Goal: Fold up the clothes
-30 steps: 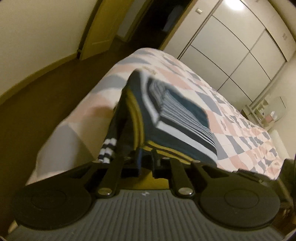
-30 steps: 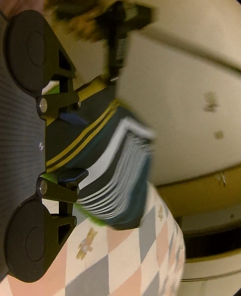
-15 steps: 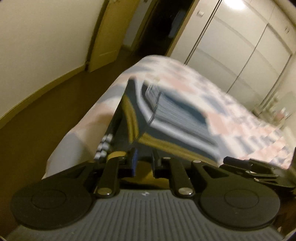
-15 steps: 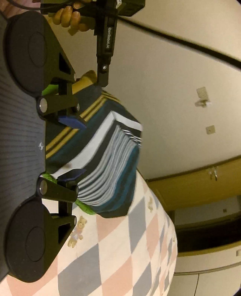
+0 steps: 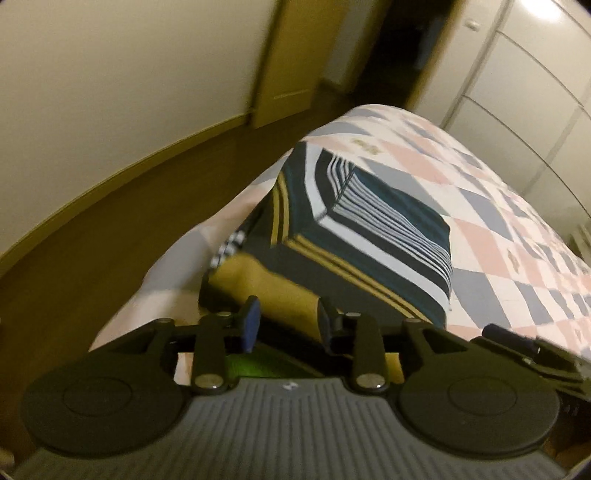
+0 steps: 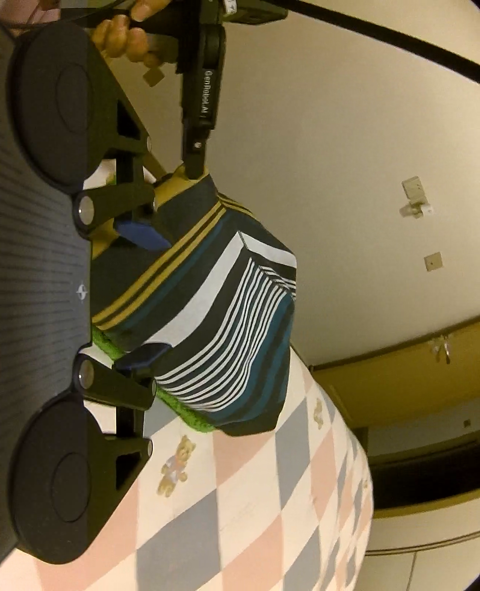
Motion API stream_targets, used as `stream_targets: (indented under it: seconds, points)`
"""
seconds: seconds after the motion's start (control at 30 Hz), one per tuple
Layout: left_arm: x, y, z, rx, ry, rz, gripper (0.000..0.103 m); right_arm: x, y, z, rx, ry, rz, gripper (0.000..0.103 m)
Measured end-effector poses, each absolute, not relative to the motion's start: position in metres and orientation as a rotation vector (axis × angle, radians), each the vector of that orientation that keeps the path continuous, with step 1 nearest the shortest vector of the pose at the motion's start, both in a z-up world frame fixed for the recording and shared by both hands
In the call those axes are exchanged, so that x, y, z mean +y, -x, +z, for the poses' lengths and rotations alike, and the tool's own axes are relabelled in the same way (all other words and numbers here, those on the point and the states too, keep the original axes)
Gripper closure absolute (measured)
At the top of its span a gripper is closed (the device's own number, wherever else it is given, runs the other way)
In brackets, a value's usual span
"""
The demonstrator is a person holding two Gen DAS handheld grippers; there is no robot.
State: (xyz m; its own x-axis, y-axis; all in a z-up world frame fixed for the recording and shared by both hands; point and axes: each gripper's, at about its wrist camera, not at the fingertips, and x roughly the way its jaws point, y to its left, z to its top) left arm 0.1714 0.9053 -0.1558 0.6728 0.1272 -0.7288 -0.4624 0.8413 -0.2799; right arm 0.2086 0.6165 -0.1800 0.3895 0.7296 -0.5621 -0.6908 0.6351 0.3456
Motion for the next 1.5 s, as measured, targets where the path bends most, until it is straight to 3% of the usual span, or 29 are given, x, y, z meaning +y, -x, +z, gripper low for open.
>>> stream_targets:
  seconds: [0.37, 0.5, 0.57, 0.83, 1.07, 1.13, 1.5]
  points:
    - [0.758, -0.102, -0.102, 0.804, 0.549, 0.626, 0.056, 0.517, -0.194, -0.128, 0.738, -0.090, 0.988, 0.010]
    - [0.700, -0.081, -0.064, 0.780, 0.518, 0.679, 0.039, 0.471, -0.183, -0.094, 0.718, -0.092, 1.027, 0.005]
    - [0.678, -0.074, -0.047, 0.772, 0.497, 0.695, 0.037, 0.451, -0.176, -0.073, 0.702, -0.089, 1.047, 0.002]
    - [0.605, -0.045, 0.014, 0.730, 0.405, 0.792, 0.018, 0.389, -0.150, -0.012, 0.712, -0.126, 1.113, 0.000]
    - [0.566, -0.028, 0.039, 0.678, 0.314, 0.854, 0.010, 0.371, -0.136, 0.012, 0.712, -0.065, 1.128, 0.000]
    - [0.558, -0.022, 0.043, 0.660, 0.288, 0.881, 0.001, 0.369, -0.131, 0.016, 0.705, -0.030, 1.119, 0.000]
    - [0.544, -0.019, 0.053, 0.679, 0.244, 0.960, 0.001, 0.368, -0.109, 0.016, 0.622, 0.122, 1.085, 0.000]
